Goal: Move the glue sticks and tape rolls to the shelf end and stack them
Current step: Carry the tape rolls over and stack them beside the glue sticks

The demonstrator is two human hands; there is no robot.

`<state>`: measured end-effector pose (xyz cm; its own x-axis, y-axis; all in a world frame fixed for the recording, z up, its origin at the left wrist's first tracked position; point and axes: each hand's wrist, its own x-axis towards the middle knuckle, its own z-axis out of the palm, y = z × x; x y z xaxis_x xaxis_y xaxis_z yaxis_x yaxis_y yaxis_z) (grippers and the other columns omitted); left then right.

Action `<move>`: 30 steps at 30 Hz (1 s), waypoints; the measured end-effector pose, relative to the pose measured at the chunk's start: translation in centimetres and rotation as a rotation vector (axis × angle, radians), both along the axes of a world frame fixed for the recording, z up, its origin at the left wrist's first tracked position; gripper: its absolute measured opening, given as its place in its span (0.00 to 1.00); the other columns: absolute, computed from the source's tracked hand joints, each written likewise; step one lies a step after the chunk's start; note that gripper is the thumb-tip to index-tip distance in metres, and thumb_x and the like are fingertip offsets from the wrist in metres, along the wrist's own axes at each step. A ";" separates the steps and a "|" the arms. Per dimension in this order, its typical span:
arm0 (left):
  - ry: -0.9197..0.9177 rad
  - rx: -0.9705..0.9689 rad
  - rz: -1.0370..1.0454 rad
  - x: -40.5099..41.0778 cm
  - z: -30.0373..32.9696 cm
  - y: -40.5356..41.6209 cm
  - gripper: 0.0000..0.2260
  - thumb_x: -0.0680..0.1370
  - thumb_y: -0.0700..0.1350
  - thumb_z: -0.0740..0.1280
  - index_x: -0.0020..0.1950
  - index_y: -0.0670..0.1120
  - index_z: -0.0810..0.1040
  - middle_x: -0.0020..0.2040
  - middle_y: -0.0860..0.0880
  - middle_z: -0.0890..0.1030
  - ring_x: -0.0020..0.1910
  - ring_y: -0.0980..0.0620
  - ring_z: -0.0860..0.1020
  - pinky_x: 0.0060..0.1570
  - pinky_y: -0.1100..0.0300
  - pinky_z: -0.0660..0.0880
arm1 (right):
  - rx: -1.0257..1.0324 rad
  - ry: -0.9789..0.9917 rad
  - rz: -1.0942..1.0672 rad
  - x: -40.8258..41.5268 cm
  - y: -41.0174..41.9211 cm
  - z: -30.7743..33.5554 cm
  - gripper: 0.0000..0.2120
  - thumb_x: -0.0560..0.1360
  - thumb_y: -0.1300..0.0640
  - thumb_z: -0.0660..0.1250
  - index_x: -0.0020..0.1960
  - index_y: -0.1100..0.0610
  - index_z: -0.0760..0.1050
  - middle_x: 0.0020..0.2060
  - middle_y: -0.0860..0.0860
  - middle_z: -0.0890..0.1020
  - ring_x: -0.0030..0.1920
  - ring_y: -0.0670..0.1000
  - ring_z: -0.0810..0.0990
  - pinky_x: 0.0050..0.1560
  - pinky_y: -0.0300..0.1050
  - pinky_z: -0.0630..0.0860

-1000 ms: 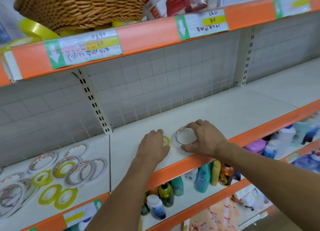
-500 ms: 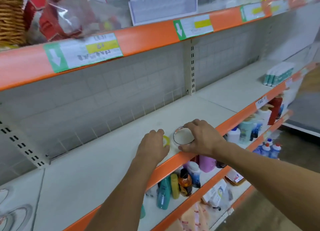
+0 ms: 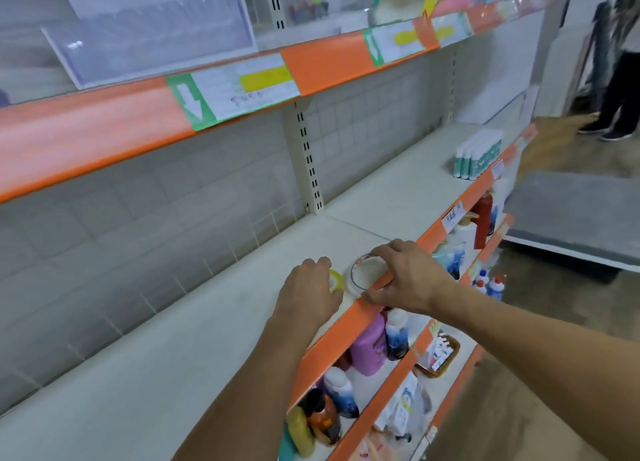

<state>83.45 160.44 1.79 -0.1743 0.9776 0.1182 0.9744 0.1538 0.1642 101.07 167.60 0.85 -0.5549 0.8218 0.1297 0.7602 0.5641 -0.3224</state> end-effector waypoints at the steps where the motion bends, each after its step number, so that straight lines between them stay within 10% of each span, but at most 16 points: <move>1: 0.002 0.002 -0.018 0.3 -0.1 1.2 0.20 0.77 0.53 0.68 0.66 0.46 0.72 0.58 0.44 0.76 0.58 0.45 0.76 0.53 0.54 0.73 | -0.003 0.006 -0.019 0.5 1.0 0.1 0.44 0.58 0.29 0.61 0.68 0.52 0.73 0.58 0.54 0.77 0.58 0.56 0.75 0.59 0.50 0.74; 15: -0.008 0.016 -0.189 5.9 -0.7 15.7 0.18 0.77 0.52 0.66 0.65 0.47 0.73 0.58 0.45 0.76 0.57 0.45 0.75 0.52 0.53 0.75 | 0.065 -0.009 -0.135 6.9 13.1 -0.5 0.35 0.67 0.35 0.69 0.68 0.53 0.73 0.58 0.52 0.76 0.58 0.55 0.73 0.58 0.49 0.73; 30: -0.124 -0.034 0.200 15.1 -2.7 27.5 0.19 0.76 0.51 0.66 0.65 0.47 0.72 0.57 0.44 0.76 0.58 0.43 0.75 0.55 0.51 0.74 | 0.021 -0.051 0.143 13.8 31.4 -0.7 0.36 0.70 0.36 0.70 0.72 0.52 0.68 0.63 0.52 0.73 0.65 0.54 0.70 0.66 0.48 0.69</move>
<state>98.55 187.89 -0.89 -0.3759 0.9252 0.0516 0.8966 0.3490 0.2724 114.87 199.02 0.14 -0.6723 0.7313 0.1151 0.6866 0.6741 -0.2724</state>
